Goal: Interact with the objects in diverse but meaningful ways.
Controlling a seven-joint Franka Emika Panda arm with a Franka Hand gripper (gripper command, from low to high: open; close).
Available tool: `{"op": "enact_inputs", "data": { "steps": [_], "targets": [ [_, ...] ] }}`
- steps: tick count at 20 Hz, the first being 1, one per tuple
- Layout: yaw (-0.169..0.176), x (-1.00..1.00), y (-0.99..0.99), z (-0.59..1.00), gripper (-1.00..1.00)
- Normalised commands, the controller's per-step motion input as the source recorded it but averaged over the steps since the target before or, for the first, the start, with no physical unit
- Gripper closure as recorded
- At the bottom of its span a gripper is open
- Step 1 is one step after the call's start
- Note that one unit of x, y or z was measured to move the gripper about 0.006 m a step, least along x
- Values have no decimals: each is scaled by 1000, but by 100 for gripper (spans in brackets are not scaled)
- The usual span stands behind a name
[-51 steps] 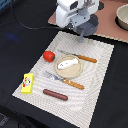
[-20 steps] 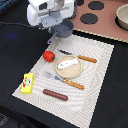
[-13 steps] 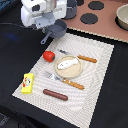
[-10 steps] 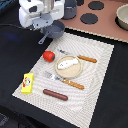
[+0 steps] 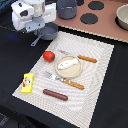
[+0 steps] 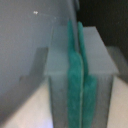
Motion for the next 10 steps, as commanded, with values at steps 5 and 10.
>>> {"op": "enact_inputs", "data": {
  "steps": [5, 10],
  "targets": [
    [0, 0, 0, -98, -100],
    [0, -7, 0, 167, -100]
  ]
}}
